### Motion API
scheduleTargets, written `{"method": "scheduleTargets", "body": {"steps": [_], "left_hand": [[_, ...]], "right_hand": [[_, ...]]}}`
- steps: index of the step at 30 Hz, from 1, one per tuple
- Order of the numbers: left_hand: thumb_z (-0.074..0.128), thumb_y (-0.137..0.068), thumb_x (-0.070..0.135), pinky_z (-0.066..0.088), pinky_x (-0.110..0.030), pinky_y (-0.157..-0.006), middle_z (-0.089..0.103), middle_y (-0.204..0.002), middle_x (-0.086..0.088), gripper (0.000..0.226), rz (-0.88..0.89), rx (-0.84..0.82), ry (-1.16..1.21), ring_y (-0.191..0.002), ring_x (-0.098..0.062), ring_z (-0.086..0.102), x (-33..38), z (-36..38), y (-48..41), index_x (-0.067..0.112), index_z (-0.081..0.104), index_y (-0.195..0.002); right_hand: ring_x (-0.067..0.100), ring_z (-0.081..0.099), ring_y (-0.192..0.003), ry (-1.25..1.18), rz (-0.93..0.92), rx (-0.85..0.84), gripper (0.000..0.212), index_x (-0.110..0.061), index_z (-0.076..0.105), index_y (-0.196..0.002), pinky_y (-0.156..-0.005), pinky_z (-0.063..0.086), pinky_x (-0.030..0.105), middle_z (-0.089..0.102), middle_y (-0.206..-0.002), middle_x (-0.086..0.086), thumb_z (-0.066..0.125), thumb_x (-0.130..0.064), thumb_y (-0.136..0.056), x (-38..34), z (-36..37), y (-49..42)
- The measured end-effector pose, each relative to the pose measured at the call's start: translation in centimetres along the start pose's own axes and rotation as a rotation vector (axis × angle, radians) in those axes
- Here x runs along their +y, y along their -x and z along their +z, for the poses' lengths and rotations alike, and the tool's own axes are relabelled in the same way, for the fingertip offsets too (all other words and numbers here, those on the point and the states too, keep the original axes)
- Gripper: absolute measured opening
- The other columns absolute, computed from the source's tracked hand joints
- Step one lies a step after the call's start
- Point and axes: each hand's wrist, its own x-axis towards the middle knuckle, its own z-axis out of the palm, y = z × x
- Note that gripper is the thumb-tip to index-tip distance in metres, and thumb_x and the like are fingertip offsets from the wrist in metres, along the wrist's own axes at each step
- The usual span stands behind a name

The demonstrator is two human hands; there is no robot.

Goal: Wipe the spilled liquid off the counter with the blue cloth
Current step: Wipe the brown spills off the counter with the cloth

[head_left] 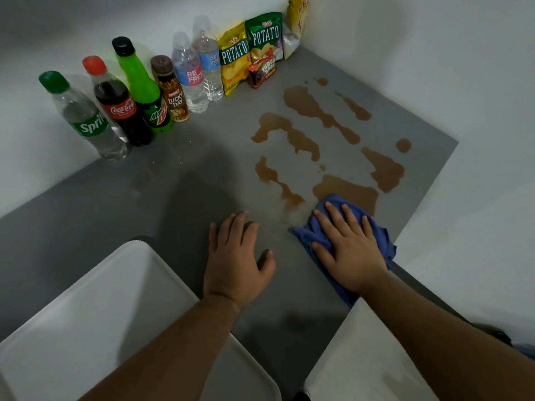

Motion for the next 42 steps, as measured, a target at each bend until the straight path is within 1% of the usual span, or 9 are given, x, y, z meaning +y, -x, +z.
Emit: {"method": "scheduleTargets", "body": {"steps": [4, 10, 14, 19, 25, 29, 34, 40, 42], "left_hand": [[0.056, -0.086, 0.048, 0.023, -0.057, -0.125, 0.049, -0.152, -0.008, 0.057, -0.005, -0.018, -0.029, -0.145, -0.031, 0.039, 0.1, 0.1, 0.0, 0.018, 0.057, -0.134], [0.054, -0.086, 0.049, 0.028, -0.057, -0.123, 0.049, -0.153, -0.010, 0.060, -0.007, -0.014, -0.055, -0.145, -0.034, 0.042, 0.1, 0.2, 0.0, 0.015, 0.056, -0.136], [0.054, -0.086, 0.049, 0.029, -0.056, -0.123, 0.049, -0.154, -0.010, 0.060, 0.001, -0.006, -0.076, -0.144, -0.033, 0.042, 0.2, 0.3, 0.1, 0.016, 0.055, -0.137], [0.052, -0.087, 0.052, 0.026, -0.055, -0.126, 0.046, -0.157, -0.008, 0.063, -0.011, -0.029, -0.064, -0.148, -0.030, 0.038, 0.3, 0.1, 0.0, 0.018, 0.054, -0.139], [0.058, -0.085, 0.050, 0.023, -0.053, -0.127, 0.045, -0.159, -0.006, 0.063, -0.032, -0.026, -0.025, -0.148, -0.030, 0.038, 0.5, -0.1, 0.0, 0.018, 0.056, -0.140], [0.060, -0.084, 0.050, 0.024, -0.053, -0.126, 0.047, -0.157, -0.007, 0.063, -0.020, -0.005, -0.031, -0.145, -0.032, 0.041, 0.5, -0.1, 0.0, 0.016, 0.058, -0.138], [0.058, -0.085, 0.053, 0.026, -0.056, -0.125, 0.048, -0.156, -0.007, 0.065, -0.012, 0.000, -0.026, -0.145, -0.033, 0.041, 0.6, -0.1, 0.0, 0.015, 0.057, -0.138], [0.057, -0.084, 0.054, 0.026, -0.054, -0.126, 0.047, -0.156, -0.005, 0.065, -0.016, 0.010, -0.021, -0.146, -0.031, 0.040, 0.6, -0.2, 0.0, 0.017, 0.057, -0.138], [0.057, -0.085, 0.055, 0.025, -0.053, -0.127, 0.046, -0.157, -0.004, 0.064, -0.018, 0.003, -0.025, -0.147, -0.030, 0.039, 0.5, -0.2, 0.0, 0.018, 0.057, -0.138]], "right_hand": [[0.021, -0.018, -0.156, -0.030, 0.013, 0.000, 0.071, -0.038, -0.002, -0.163, -0.126, -0.008, 0.052, -0.013, -0.170, -0.010, 0.006, -0.070, -0.100, -2.3, 0.2, -1.7], [0.015, -0.006, -0.158, -0.016, -0.234, -0.002, 0.062, -0.043, 0.005, -0.162, -0.126, 0.001, 0.054, -0.001, -0.171, -0.017, 0.023, -0.062, -0.106, 1.5, 0.7, 3.3], [0.017, -0.006, -0.158, 0.000, -0.137, -0.018, 0.065, -0.043, 0.005, -0.162, -0.127, -0.002, 0.053, 0.001, -0.171, -0.015, 0.013, -0.067, -0.103, 3.4, -0.5, 0.1], [0.023, -0.012, -0.157, 0.000, -0.039, -0.009, 0.070, -0.035, 0.002, -0.163, -0.126, -0.005, 0.053, -0.008, -0.171, -0.007, 0.007, -0.067, -0.101, 0.1, -0.9, -3.9], [0.018, -0.008, -0.158, 0.009, -0.270, -0.014, 0.065, -0.043, 0.002, -0.162, -0.127, 0.001, 0.055, -0.003, -0.171, -0.015, 0.014, -0.068, -0.104, 2.5, 0.0, 0.0], [0.018, -0.004, -0.158, 0.014, -0.200, -0.004, 0.066, -0.042, 0.008, -0.162, -0.127, 0.002, 0.055, 0.005, -0.171, -0.013, 0.014, -0.070, -0.102, 5.9, -0.9, -1.4], [0.024, -0.010, -0.158, -0.003, -0.090, 0.001, 0.071, -0.035, 0.002, -0.163, -0.126, -0.004, 0.054, -0.007, -0.172, -0.007, 0.008, -0.068, -0.101, 3.2, -1.6, -5.7], [0.019, -0.011, -0.158, 0.015, -0.312, -0.023, 0.067, -0.037, 0.004, -0.163, -0.127, -0.001, 0.054, -0.001, -0.172, -0.010, 0.009, -0.067, -0.103, 3.1, -0.9, -1.4], [0.018, -0.006, -0.158, 0.029, -0.288, -0.011, 0.067, -0.039, 0.008, -0.163, -0.126, 0.001, 0.056, 0.005, -0.172, -0.011, 0.012, -0.068, -0.103, 5.3, -1.0, -0.4]]}}
